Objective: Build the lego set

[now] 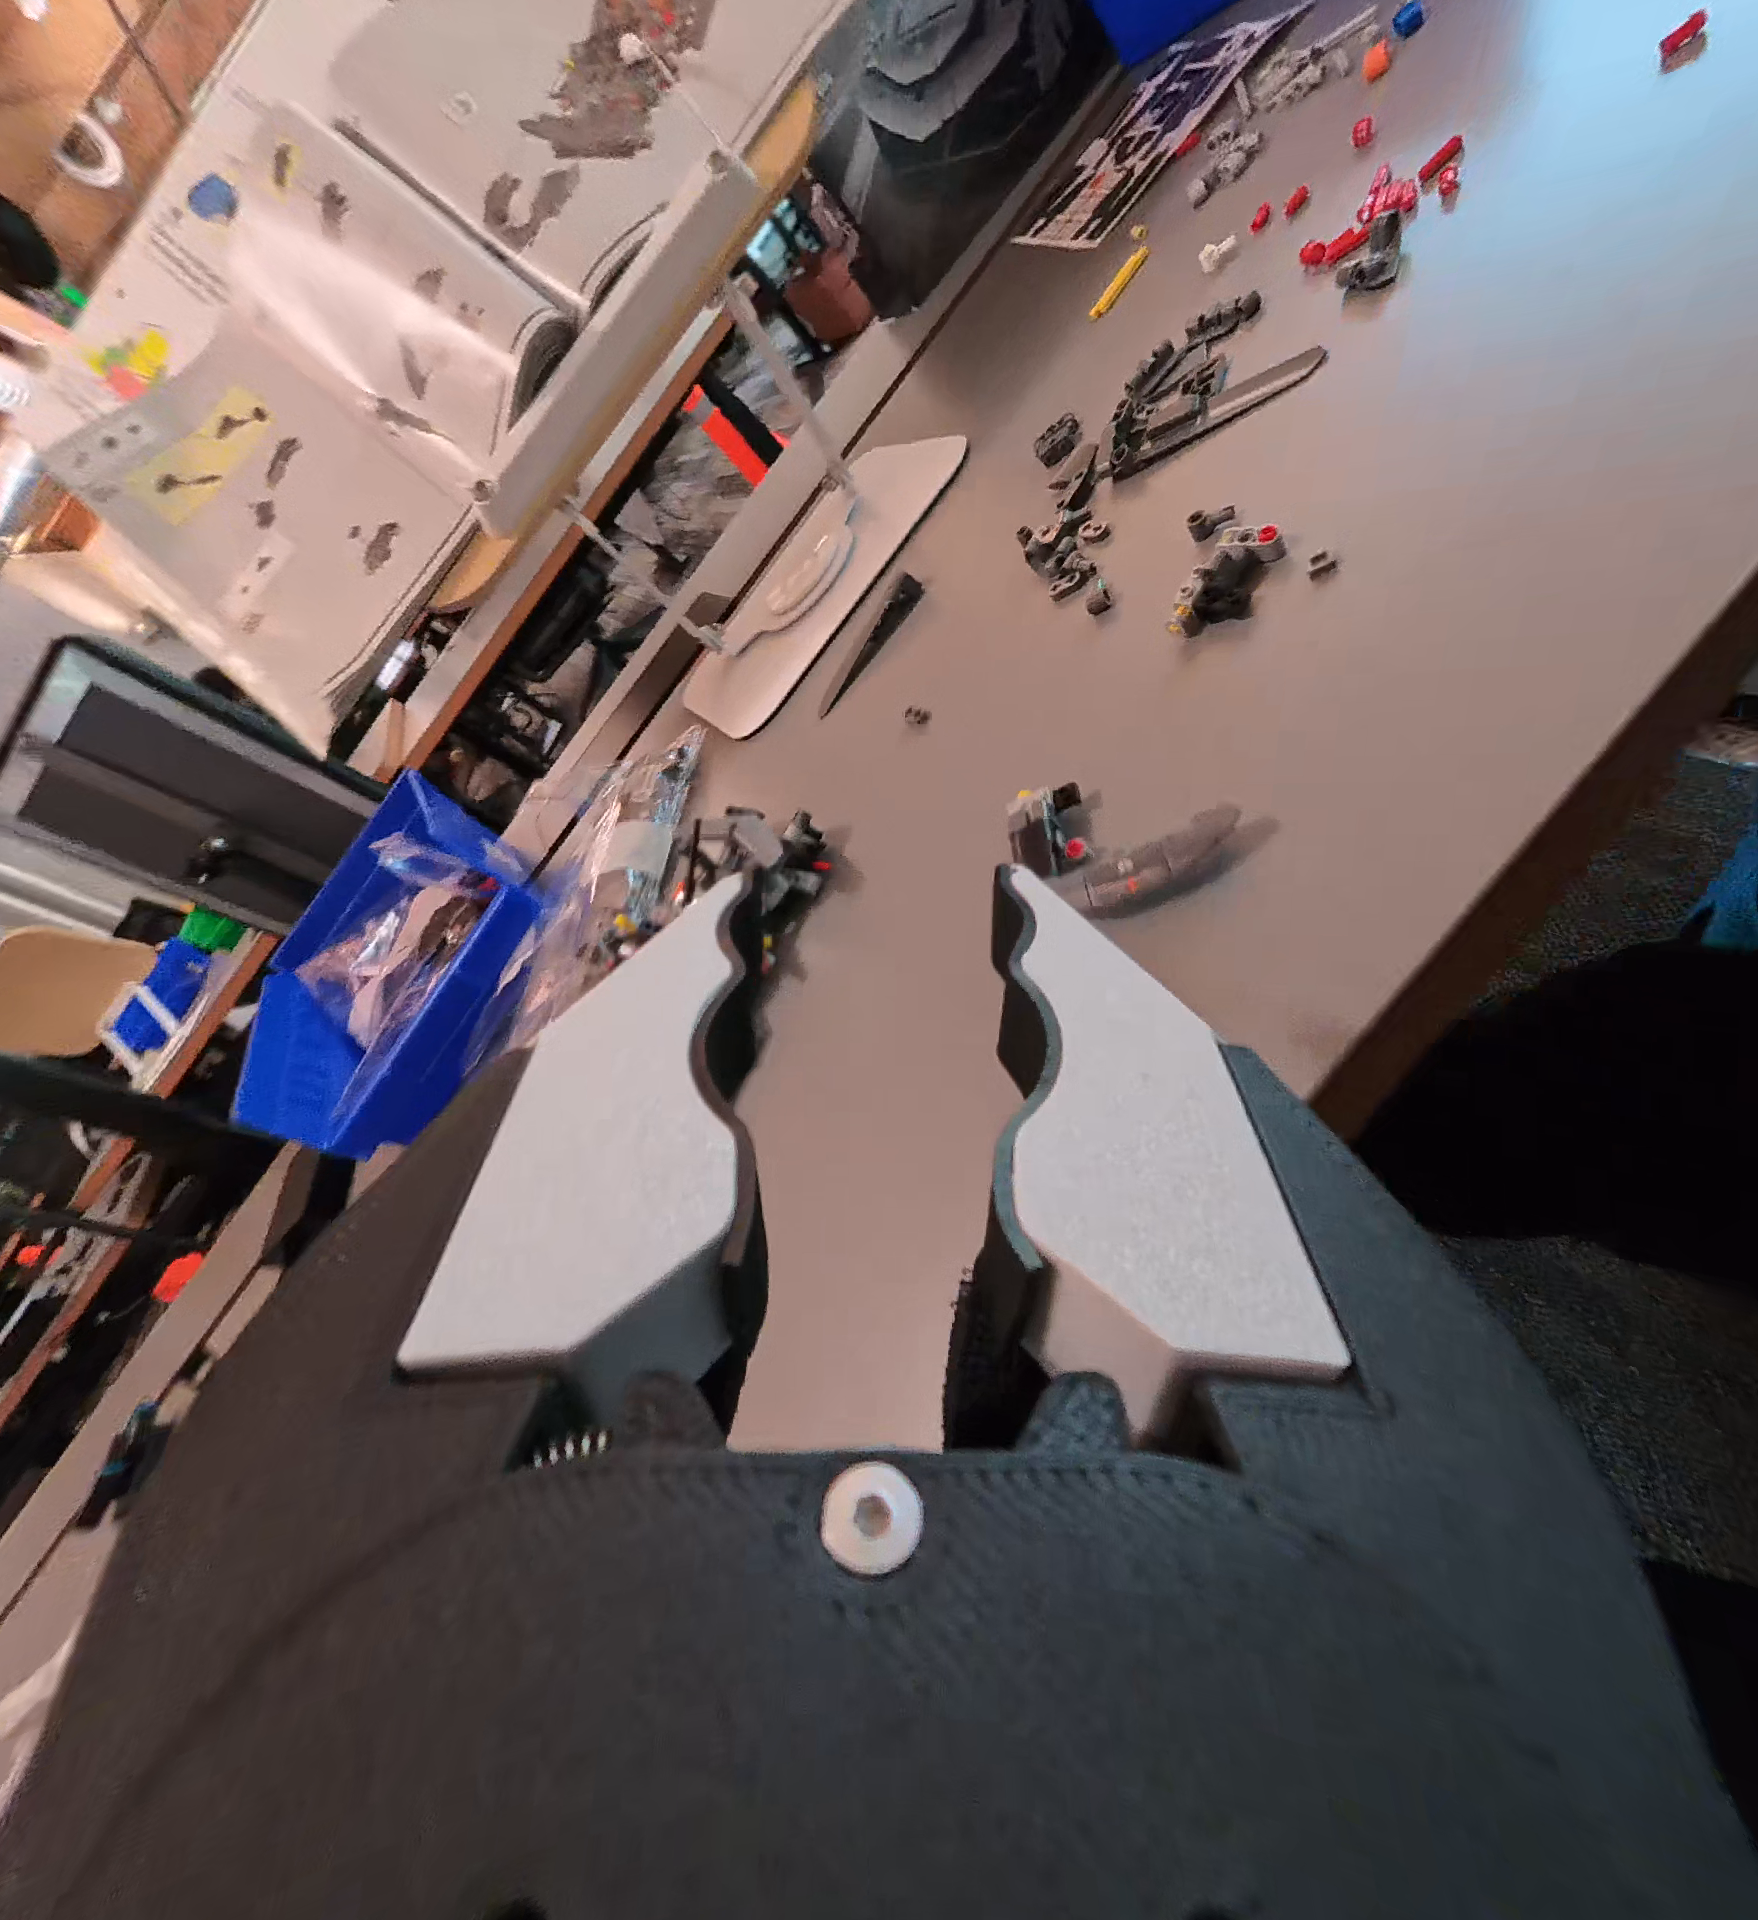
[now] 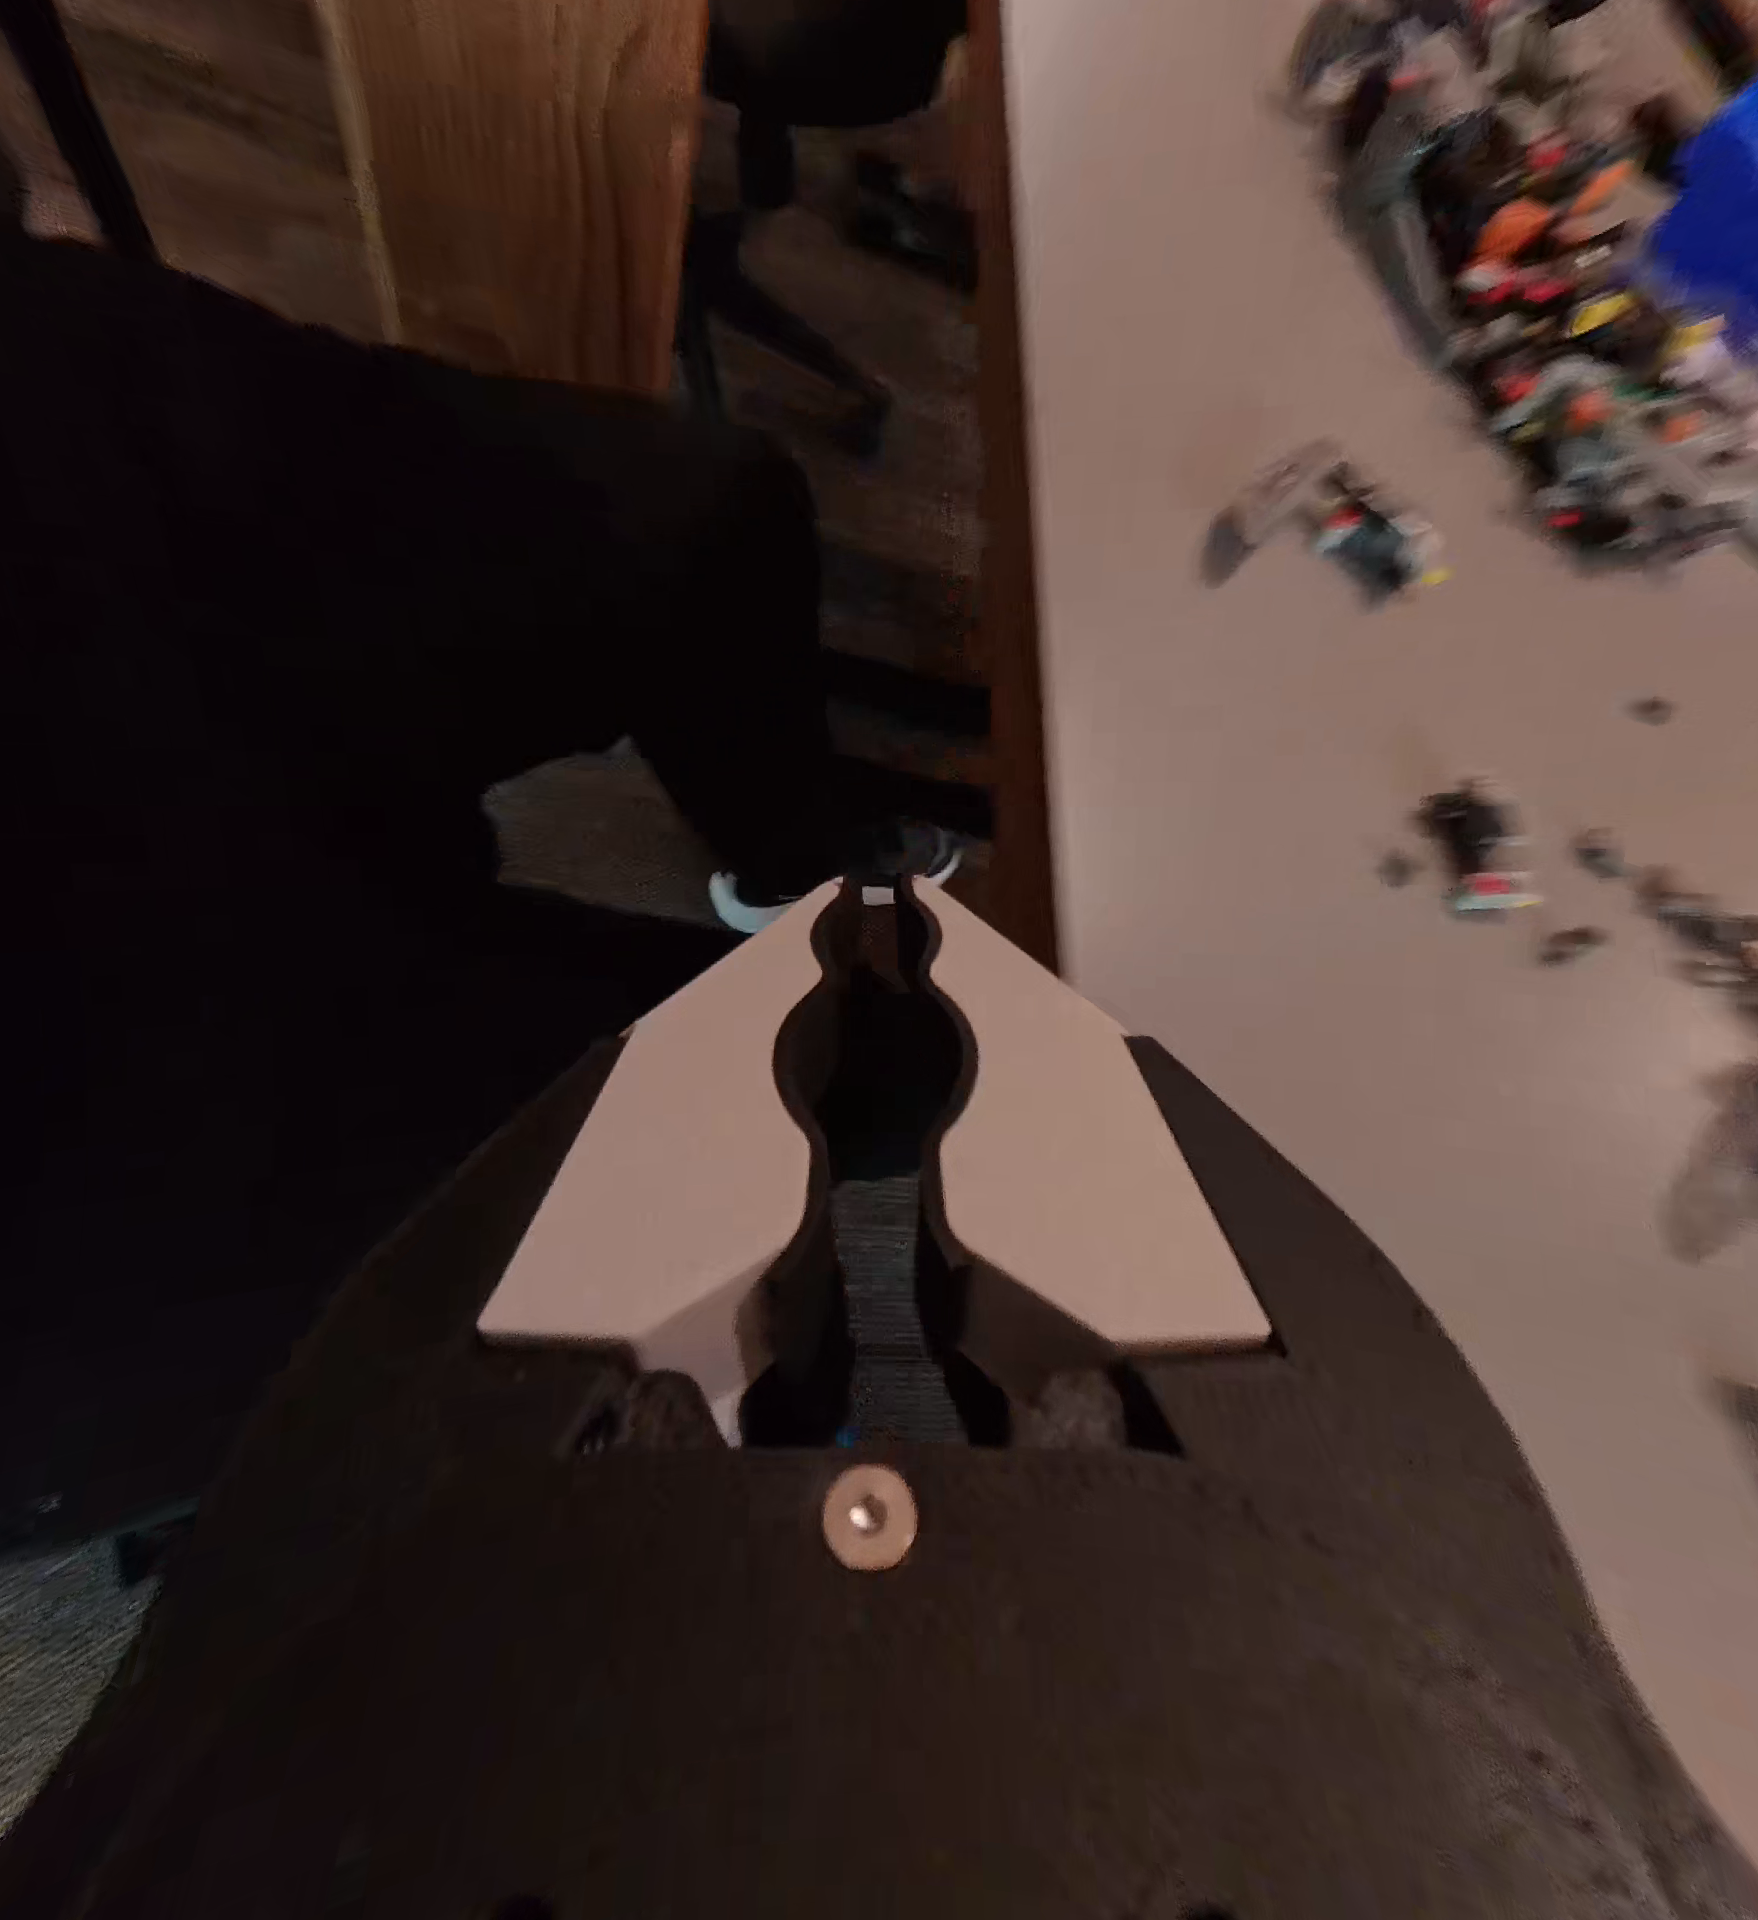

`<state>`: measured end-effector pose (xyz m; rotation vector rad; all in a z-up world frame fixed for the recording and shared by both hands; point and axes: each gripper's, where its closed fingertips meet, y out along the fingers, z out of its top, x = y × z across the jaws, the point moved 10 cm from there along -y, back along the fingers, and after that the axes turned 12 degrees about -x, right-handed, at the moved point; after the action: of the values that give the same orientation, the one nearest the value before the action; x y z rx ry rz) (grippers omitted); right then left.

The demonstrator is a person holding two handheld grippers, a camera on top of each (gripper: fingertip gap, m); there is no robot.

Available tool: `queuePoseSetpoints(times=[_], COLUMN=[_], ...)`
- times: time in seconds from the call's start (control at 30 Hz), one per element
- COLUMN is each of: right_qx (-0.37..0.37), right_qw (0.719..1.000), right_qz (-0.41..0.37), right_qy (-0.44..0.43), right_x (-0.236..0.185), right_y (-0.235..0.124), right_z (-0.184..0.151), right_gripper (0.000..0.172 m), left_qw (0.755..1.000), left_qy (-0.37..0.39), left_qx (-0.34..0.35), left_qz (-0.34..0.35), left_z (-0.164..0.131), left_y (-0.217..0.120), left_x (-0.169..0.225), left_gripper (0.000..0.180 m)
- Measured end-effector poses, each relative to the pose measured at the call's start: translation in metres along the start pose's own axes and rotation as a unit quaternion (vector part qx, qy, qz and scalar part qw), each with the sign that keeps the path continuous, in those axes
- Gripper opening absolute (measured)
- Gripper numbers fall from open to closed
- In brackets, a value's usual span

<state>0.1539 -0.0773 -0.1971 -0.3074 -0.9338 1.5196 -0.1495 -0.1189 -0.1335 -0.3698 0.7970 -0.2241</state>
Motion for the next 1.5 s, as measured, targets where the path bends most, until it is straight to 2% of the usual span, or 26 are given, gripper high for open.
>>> queuePoseSetpoints(times=[0.1,0.2,0.27,0.4,0.5,0.6,0.67,0.77,0.87,0.9,0.93,0.97,1.0,1.07,1.13,1.2,1.3,1.37,1.5], right_qx=[-0.016,-0.071,-0.098,-0.144,-0.141,-0.177,-0.197,-0.217,-0.227,-0.296,-0.376,-0.417,-0.428,-0.379,-0.283,-0.225,-0.255,-0.263,-0.297], right_qw=[0.998,0.992,0.984,0.957,0.931,0.923,0.919,0.889,0.877,0.851,0.807,0.782,0.776,0.792,0.771,0.757,0.800,0.823,0.830], right_qz=[0.052,0.082,0.108,0.142,0.171,0.183,0.188,0.215,0.233,0.255,0.288,0.298,0.295,0.254,0.228,0.160,0.058,0.032,0.030], right_qy=[0.032,0.068,0.106,0.207,0.289,0.288,0.284,0.341,0.353,0.351,0.352,0.355,0.357,0.405,0.523,0.593,0.540,0.503,0.471], right_x=[-0.022,-0.036,-0.043,-0.052,-0.063,-0.087,-0.104,-0.125,-0.132,-0.137,-0.141,-0.140,-0.133,-0.111,-0.094,-0.090,-0.112,-0.135,-0.190], right_y=[0.027,0.071,0.108,0.196,0.262,0.329,0.377,0.449,0.502,0.516,0.524,0.525,0.520,0.507,0.514,0.534,0.555,0.556,0.559], right_z=[-0.020,-0.056,-0.085,-0.157,-0.207,-0.243,-0.264,-0.294,-0.293,-0.296,-0.301,-0.303,-0.299,-0.277,-0.261,-0.274,-0.319,-0.341,-0.382], right_gripper=[0.008,0.014,0.022,0.027,0.029,0.028,0.028,0.032,0.030,0.031,0.026,0.022,0.018,0.014,0.020,0.024,0.025,0.031,0.038], left_qw=[1.000,0.999,0.997,0.990,0.982,0.971,0.965,0.959,0.957,0.956,0.954,0.952,0.951,0.948,0.944,0.940,0.938,0.936,0.925], left_qy=[-0.020,-0.021,-0.040,-0.098,-0.116,-0.159,-0.169,-0.173,-0.183,-0.188,-0.196,-0.204,-0.212,-0.226,-0.247,-0.267,-0.277,-0.283,-0.304], left_qx=[-0.011,-0.044,-0.061,-0.104,-0.148,-0.180,-0.202,-0.222,-0.224,-0.224,-0.226,-0.226,-0.223,-0.223,-0.216,-0.210,-0.207,-0.212,-0.227], left_qz=[0.005,0.024,0.021,0.010,0.011,-0.001,-0.008,-0.014,-0.017,-0.016,-0.020,-0.023,-0.026,-0.029,-0.028,-0.025,-0.018,-0.011,-0.012], left_z=[-0.009,-0.029,-0.046,-0.088,-0.117,-0.139,-0.148,-0.154,-0.159,-0.162,-0.166,-0.171,-0.175,-0.186,-0.196,-0.204,-0.210,-0.218,-0.236], left_y=[-0.033,-0.059,-0.074,-0.093,-0.100,-0.100,-0.096,-0.087,-0.076,-0.073,-0.069,-0.066,-0.063,-0.058,-0.053,-0.051,-0.060,-0.069,-0.079], left_x=[0.017,0.037,0.050,0.083,0.114,0.140,0.155,0.173,0.186,0.190,0.193,0.197,0.199,0.202,0.201,0.199,0.199,0.202,0.210], left_gripper=[0.042,0.042,0.040,0.041,0.042,0.042,0.042,0.042,0.041,0.041,0.041,0.041,0.040,0.040,0.040,0.040,0.041,0.041,0.041])
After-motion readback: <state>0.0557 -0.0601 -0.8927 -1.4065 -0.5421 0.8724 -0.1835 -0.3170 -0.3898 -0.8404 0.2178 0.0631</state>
